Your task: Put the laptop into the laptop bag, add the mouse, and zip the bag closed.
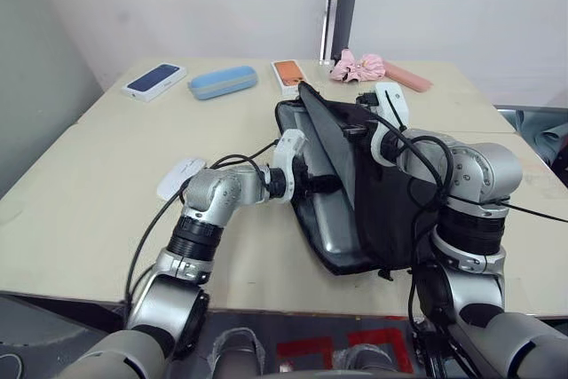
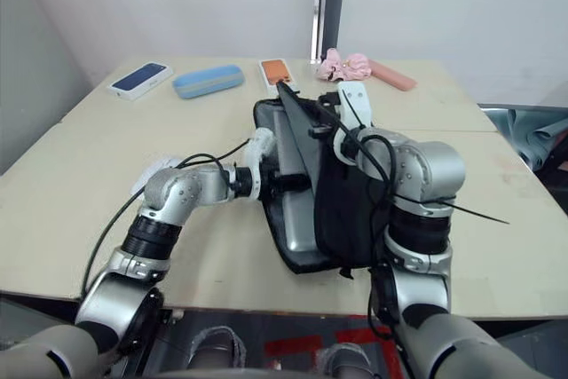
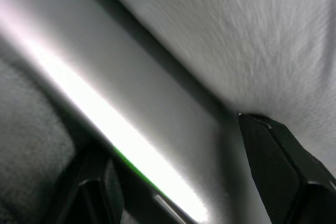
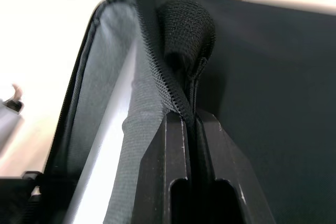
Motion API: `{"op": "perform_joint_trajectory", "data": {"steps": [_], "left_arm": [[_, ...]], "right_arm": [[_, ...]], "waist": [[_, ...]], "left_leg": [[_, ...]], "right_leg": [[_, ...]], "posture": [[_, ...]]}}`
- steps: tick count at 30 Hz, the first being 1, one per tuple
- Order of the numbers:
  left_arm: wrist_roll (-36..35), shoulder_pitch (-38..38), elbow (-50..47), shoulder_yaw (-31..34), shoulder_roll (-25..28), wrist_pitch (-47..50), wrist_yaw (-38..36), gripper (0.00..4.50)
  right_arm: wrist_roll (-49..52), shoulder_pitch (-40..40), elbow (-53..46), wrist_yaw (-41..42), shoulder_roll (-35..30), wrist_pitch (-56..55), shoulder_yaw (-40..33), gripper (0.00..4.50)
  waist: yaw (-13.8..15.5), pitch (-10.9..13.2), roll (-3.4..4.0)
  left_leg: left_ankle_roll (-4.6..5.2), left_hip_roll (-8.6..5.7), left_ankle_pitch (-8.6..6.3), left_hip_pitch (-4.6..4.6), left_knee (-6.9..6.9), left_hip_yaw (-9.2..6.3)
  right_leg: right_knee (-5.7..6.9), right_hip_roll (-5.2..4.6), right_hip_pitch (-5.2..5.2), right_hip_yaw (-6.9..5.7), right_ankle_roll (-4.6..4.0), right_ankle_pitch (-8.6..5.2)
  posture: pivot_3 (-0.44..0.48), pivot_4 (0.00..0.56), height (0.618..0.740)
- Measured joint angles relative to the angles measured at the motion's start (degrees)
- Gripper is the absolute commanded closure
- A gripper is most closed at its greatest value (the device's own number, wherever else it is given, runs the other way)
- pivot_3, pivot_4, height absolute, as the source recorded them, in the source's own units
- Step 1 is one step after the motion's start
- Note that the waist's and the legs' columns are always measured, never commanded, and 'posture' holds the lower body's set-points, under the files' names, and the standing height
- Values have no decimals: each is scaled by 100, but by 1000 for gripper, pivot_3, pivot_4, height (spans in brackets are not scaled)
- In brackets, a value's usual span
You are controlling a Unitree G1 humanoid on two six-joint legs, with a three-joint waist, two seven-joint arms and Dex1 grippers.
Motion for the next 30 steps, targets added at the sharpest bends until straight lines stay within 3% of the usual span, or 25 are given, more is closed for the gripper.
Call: {"op": "perform_joint_trajectory", "data": {"steps": [1, 6, 10, 17, 23, 30], "left_arm": [[-159, -35, 162, 270, -62, 109, 138, 1155], [-298, -39, 335, 762, -218, 167, 516, 40], [-449, -202, 332, 1250, -344, 68, 755, 40], [-527, -276, 245, 1084, -399, 444, 814, 40], [-665, -301, 227, 1221, -5, 751, 758, 40], [-1399, -381, -58, 1916, 1260, 1694, 466, 40]], "right_arm": [[-20, 2, 6, 16, -9, -12, 1, 4500], [-38, 12, 17, 85, -9, 17, 64, 4500], [-113, 119, 171, 95, -17, 156, 70, 4500], [-234, 119, 217, 121, -18, 189, 63, 4500], [-275, 118, 218, 212, -69, 191, 64, 4500], [-295, 116, 269, 351, -307, 124, 80, 4500]], "waist": [[-8, 0, 0], [-17, 0, 0], [61, 0, 0], [34, 0, 0], [19, 0, 0], [15, 0, 1]], "left_leg": [[0, 0, 0, 0, 1, 0], [0, 0, 0, -1, -5, 0], [1, -5, 0, -2, -3, 0], [1, -6, 1, 2, 0, 0], [2, -7, 1, 0, -1, 0], [1, -7, 0, 0, -3, 0]], "right_leg": [[0, 0, 0, 1, 0, 0], [-8, 0, 0, -1, 0, 0], [-8, -7, 2, -2, 3, 1], [-4, -7, 5, 0, 6, 3], [-7, -7, 5, -1, 6, 3], [-9, -7, 3, -3, 6, 2]], "posture": [[0, 150, 740], [0, 150, 740], [0, 150, 740], [0, 150, 740], [0, 150, 740], [0, 150, 740]]}}
